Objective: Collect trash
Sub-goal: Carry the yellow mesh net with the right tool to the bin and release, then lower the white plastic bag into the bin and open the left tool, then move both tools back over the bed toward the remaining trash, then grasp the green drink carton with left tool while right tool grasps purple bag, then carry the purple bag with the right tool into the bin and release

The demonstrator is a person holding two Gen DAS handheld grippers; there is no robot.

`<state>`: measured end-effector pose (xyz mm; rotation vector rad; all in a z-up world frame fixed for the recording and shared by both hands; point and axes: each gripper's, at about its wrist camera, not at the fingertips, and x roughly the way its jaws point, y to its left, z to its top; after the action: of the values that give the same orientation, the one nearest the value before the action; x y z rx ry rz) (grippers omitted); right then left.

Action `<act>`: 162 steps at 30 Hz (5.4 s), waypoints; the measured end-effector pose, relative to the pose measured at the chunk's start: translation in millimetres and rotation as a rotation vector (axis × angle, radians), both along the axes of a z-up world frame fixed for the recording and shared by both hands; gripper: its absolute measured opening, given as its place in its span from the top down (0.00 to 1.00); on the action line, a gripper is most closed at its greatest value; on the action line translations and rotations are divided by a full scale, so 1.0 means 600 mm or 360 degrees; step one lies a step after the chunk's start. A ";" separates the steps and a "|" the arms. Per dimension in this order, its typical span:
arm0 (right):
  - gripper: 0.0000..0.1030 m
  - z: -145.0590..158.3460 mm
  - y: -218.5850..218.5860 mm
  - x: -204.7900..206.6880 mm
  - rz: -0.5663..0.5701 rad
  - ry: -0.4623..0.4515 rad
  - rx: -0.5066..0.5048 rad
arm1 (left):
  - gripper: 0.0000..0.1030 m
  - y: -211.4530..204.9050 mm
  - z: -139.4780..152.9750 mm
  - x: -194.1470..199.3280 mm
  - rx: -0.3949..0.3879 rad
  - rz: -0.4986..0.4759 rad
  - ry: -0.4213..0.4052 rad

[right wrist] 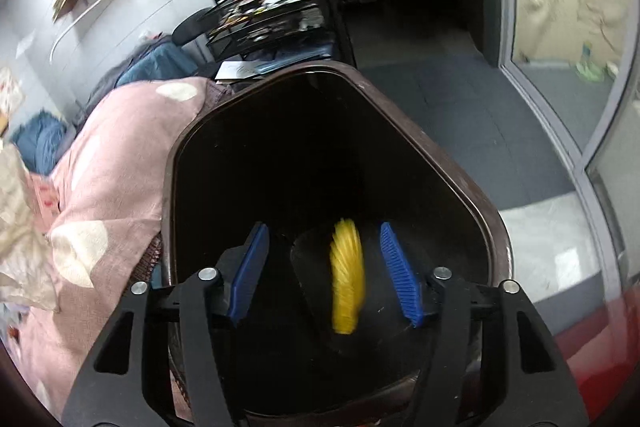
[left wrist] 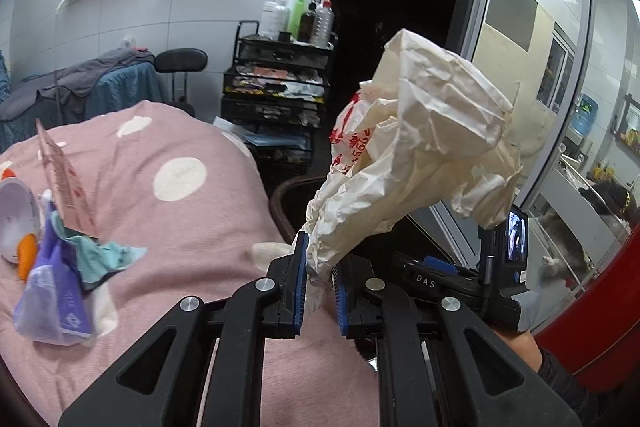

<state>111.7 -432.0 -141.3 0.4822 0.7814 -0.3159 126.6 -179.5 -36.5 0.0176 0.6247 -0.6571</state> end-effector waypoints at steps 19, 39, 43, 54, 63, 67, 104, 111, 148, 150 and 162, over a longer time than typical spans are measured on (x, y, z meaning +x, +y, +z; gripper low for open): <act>0.33 0.093 -0.070 -0.098 -0.0500 -0.0308 -0.0152 | 0.88 -0.146 -0.033 0.034 0.0050 -0.0176 0.0245; 0.14 0.135 -0.077 -0.131 -0.0609 -0.0387 -0.0235 | 0.32 -0.203 -0.099 0.056 0.0198 -0.0188 0.0493; 0.09 0.138 -0.078 -0.137 -0.0627 -0.0404 -0.0245 | 0.20 -0.201 -0.101 0.052 0.0208 -0.0178 0.0457; 0.05 0.141 -0.075 -0.139 -0.0627 -0.0431 -0.0269 | 0.12 -0.168 -0.053 0.025 0.0233 -0.0127 0.0187; 0.05 0.138 -0.053 -0.123 -0.0481 -0.0448 -0.0238 | 0.07 -0.088 0.002 -0.019 0.0153 -0.0036 -0.0041; 0.05 0.142 -0.021 -0.109 -0.0340 -0.0461 -0.0227 | 0.06 -0.045 0.014 -0.030 0.0131 0.0038 -0.0094; 0.05 0.186 0.431 0.049 0.1128 -0.0372 -0.0017 | 0.06 0.465 -0.016 -0.005 0.0317 0.1051 -0.0060; 0.13 0.165 0.496 0.085 0.1282 -0.0214 0.0046 | 0.08 0.546 -0.019 0.057 0.0364 0.1069 0.0044; 0.79 0.217 0.505 0.001 0.1389 -0.0549 -0.0253 | 0.51 0.482 -0.018 -0.027 0.0043 0.1037 0.0026; 0.79 0.220 0.497 -0.005 0.1372 -0.0560 -0.0247 | 0.51 0.476 -0.012 -0.038 -0.0002 0.1034 0.0008; 0.79 0.235 0.417 -0.038 0.1174 -0.0642 -0.0228 | 0.51 0.404 0.021 -0.071 -0.0100 0.0910 -0.0133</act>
<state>88.7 -181.6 -0.2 0.0911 0.4908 0.4016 84.0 62.8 -23.6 -0.1855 0.4953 -0.1209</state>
